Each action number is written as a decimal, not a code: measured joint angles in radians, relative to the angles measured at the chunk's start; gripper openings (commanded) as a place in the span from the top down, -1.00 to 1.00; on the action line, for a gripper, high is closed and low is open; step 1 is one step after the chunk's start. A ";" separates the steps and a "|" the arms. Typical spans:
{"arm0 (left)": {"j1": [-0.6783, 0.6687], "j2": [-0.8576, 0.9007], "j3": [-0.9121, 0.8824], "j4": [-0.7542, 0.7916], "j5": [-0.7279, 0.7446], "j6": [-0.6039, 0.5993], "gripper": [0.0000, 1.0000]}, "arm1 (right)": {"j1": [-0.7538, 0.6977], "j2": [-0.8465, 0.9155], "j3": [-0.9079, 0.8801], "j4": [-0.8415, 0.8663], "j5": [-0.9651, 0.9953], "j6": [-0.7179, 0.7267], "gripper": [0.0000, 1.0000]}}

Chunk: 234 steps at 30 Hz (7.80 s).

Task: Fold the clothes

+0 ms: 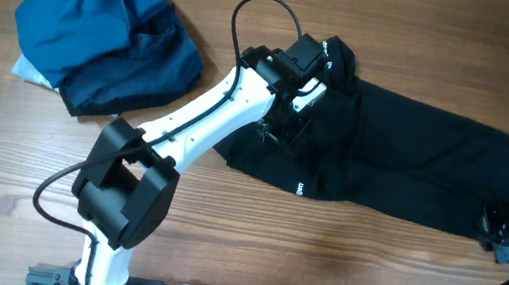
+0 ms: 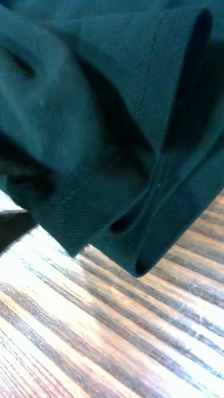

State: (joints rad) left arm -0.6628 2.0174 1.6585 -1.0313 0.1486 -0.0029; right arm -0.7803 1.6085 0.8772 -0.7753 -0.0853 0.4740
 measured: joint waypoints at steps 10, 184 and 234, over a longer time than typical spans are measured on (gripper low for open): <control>0.000 0.000 0.000 0.057 0.008 0.000 -0.62 | -0.112 -0.085 0.267 -0.238 -0.096 -0.057 0.92; 0.173 -0.150 1.038 0.075 -0.131 0.264 0.92 | 0.049 0.233 1.631 -0.383 -0.703 -0.019 0.91; 0.185 -0.287 0.779 -0.275 -0.218 0.038 0.92 | 0.247 -0.181 1.231 -0.525 -0.368 -0.267 0.91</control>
State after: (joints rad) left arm -0.4774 1.7306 2.4378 -1.3067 -0.0696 0.0353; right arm -0.5331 1.4273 2.1082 -1.3003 -0.4534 0.2070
